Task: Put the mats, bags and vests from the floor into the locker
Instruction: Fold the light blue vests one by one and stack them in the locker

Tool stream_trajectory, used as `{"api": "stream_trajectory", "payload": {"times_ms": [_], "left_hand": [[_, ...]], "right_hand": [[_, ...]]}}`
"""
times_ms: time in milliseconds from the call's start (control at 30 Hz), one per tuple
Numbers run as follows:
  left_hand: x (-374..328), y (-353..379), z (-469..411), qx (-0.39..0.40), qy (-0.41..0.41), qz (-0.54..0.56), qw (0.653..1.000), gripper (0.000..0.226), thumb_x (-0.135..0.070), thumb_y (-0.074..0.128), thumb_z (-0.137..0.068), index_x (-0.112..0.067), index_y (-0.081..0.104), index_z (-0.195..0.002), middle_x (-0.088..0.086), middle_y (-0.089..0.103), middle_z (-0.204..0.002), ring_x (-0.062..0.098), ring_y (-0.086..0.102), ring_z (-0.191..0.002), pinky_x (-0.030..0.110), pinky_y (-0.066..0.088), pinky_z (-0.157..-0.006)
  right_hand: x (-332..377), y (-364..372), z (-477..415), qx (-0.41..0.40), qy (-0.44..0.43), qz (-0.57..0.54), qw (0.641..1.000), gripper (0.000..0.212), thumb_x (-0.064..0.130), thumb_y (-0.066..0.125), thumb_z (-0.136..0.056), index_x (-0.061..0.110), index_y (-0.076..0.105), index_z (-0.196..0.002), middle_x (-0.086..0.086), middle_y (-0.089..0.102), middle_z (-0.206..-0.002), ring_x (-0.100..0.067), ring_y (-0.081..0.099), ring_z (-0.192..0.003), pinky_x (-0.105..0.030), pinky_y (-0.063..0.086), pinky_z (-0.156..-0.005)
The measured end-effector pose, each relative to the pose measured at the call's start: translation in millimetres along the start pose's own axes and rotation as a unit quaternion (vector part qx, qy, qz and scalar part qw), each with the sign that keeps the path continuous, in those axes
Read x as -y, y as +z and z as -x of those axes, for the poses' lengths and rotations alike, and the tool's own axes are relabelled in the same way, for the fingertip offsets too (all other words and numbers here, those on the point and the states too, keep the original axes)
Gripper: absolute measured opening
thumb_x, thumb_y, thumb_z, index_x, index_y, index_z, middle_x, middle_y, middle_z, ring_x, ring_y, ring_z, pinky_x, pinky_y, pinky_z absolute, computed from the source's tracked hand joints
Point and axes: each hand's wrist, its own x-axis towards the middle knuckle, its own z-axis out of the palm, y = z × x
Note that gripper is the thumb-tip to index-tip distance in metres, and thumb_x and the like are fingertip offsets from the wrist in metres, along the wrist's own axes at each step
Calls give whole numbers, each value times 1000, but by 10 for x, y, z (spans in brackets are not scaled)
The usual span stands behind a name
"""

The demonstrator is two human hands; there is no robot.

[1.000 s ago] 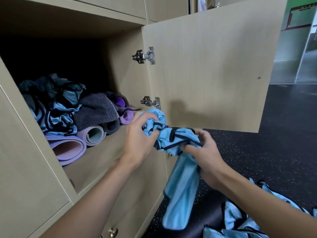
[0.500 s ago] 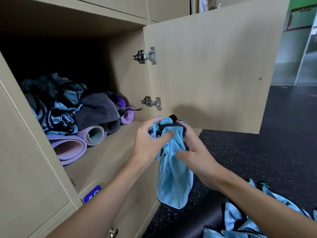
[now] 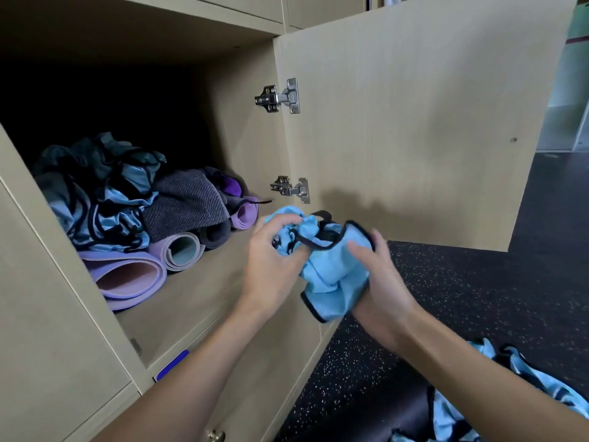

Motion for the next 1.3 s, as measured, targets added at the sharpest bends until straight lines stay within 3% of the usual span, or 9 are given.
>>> {"api": "stream_trajectory", "payload": {"times_ms": [233,333,433,533,733,833,933,1133,1300], "left_hand": [[-50,-193,-139,68,-16,84,994,73,19,59,-68,-14,42,-131,-19,63,-110,-6,62,-94,12,48,-80],[29,-400,-288,47,-65,69,994,75,18,57,-75,-22,41,-136,-3,58,-118,-4,62,-95,16,51,-79],[143,-617,-435,18,-127,99,987,73,18,56,-83,-32,42,-135,-4,60,-121,4,65,-101,23,55,-80],[242,-760,-601,-13,-162,128,978,68,13,52,-88,-35,41,-136,2,61,-123,9,65,-103,25,55,-81],[416,-891,-972,-87,-190,128,970,55,-7,45,-97,-32,31,-144,-13,59,-115,-11,65,-87,11,50,-71],[513,-953,-1134,-103,-176,53,978,56,-29,46,-96,-40,26,-147,-13,56,-128,-12,59,-104,13,48,-90],[696,-1034,-1235,-132,-163,-133,969,74,-59,36,-77,-49,18,-148,-15,36,-150,7,35,-139,41,27,-119],[974,-1134,-1483,-182,-205,-480,833,76,-56,42,-90,-42,1,-153,1,-12,-164,26,-22,-150,64,-10,-116],[1162,-1279,-1604,-176,-270,-505,801,77,-66,37,-89,-43,0,-152,-4,-5,-164,28,-17,-150,66,-4,-113]], "right_hand": [[-91,227,-390,217,-86,334,913,114,24,79,-80,53,-8,-148,17,29,-154,6,39,-135,-26,40,-109],[-189,396,-663,235,-118,414,872,112,49,78,-68,65,-6,-140,20,15,-156,0,20,-145,-40,28,-118],[-280,601,-934,284,-115,432,849,108,38,77,-79,57,-5,-146,22,14,-152,10,20,-140,-25,28,-118],[-384,862,-1189,277,-144,431,847,107,26,82,-76,47,7,-149,16,25,-143,20,29,-128,-4,30,-105],[-693,1328,-1765,223,-221,401,861,87,5,82,-59,43,50,-130,9,54,-126,0,56,-113,-29,48,-100],[-733,1480,-2021,214,-239,376,869,79,5,82,-61,39,54,-127,6,59,-122,-3,60,-109,-28,50,-97],[-653,1614,-2306,160,-265,355,882,74,12,78,-61,44,54,-124,8,59,-117,-2,60,-104,-26,50,-94],[-438,2001,-2875,121,-330,365,862,78,5,76,-69,32,47,-136,-1,50,-120,14,52,-94,6,33,-78],[-581,2736,-3256,195,-361,412,814,95,19,83,-70,28,31,-149,-3,44,-141,-11,45,-125,-23,36,-107]]}}
